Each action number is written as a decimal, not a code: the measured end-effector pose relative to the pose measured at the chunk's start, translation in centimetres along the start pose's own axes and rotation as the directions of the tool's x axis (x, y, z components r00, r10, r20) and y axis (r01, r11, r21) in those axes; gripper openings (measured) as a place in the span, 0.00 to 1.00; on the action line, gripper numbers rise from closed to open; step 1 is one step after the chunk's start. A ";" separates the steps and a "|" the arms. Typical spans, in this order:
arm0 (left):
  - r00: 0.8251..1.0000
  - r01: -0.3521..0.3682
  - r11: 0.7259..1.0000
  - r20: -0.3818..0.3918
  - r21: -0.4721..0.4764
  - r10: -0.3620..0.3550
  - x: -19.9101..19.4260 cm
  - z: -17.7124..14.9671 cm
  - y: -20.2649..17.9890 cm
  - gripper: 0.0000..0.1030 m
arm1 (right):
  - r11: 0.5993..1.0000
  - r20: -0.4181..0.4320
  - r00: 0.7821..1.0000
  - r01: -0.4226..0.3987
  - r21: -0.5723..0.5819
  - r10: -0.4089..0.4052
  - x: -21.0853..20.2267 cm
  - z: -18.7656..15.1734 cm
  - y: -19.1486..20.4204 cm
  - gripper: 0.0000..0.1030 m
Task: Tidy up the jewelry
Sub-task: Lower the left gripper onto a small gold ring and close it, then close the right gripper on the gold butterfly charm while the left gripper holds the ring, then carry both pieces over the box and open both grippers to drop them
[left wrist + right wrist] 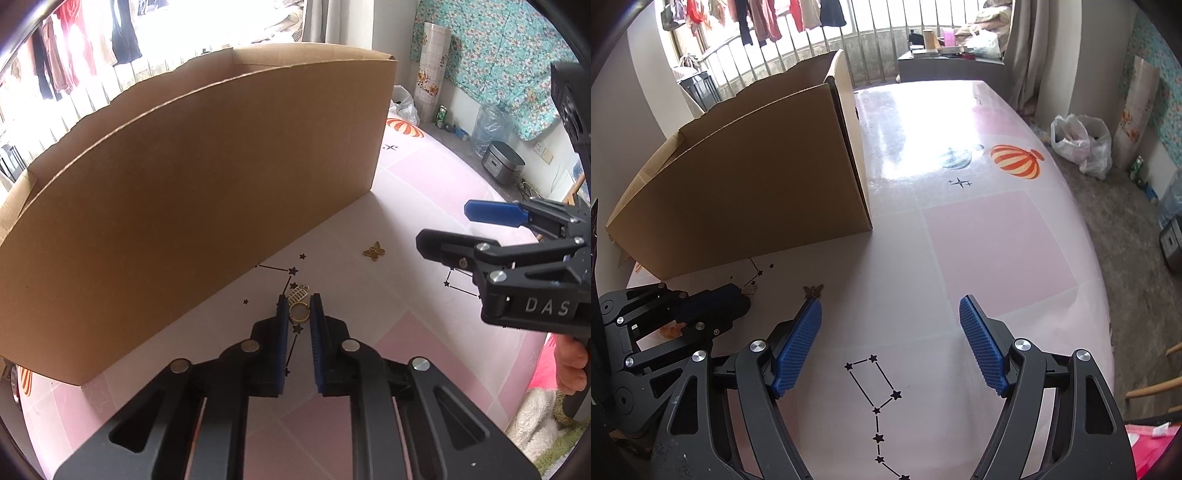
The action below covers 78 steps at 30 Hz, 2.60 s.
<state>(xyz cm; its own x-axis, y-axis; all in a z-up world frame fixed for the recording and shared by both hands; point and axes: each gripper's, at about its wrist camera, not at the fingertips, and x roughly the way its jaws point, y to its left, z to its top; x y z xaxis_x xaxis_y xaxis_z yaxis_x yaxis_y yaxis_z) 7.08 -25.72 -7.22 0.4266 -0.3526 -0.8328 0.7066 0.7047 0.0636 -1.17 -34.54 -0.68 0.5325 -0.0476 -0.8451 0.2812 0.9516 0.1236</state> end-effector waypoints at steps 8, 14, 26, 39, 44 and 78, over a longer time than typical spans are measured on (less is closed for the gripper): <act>1.000 -0.001 0.999 0.008 -0.053 0.002 -1.2 -1.4 1.2 0.10 | 0.999 0.028 0.999 -0.016 -0.031 0.017 -1.0 -0.1 1.0 0.68; 1.000 -0.014 0.994 0.013 -0.105 0.016 -2.3 -3.1 2.4 0.10 | 0.995 0.005 0.998 -0.056 -0.084 0.057 -0.3 0.1 2.7 0.62; 1.000 0.024 0.993 0.022 -0.119 -0.021 -2.3 -3.6 3.8 0.10 | 0.987 -0.051 0.997 -0.062 -0.151 0.055 2.2 0.7 4.1 0.28; 0.999 0.025 0.994 0.029 -0.106 -0.022 -2.4 -3.3 4.0 0.10 | 0.953 -0.050 0.998 -0.038 -0.300 0.024 2.7 0.8 5.5 0.08; 0.999 0.025 0.994 0.031 -0.109 -0.022 -2.4 -3.4 4.2 0.10 | 0.954 -0.056 0.998 -0.043 -0.297 0.027 2.9 0.8 5.3 0.07; 0.931 0.044 0.998 0.365 -0.036 -0.028 -11.8 0.2 5.0 0.10 | 0.955 0.171 0.974 -0.097 -0.279 0.149 -4.3 3.7 3.9 0.06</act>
<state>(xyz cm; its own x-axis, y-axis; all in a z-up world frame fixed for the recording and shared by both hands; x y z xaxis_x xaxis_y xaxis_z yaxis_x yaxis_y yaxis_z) 5.74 -18.17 3.04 0.5833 -0.5725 -0.5762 0.7039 0.7102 0.0070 0.59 -31.72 5.36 0.6968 0.0435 -0.7160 -0.0055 0.9985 0.0553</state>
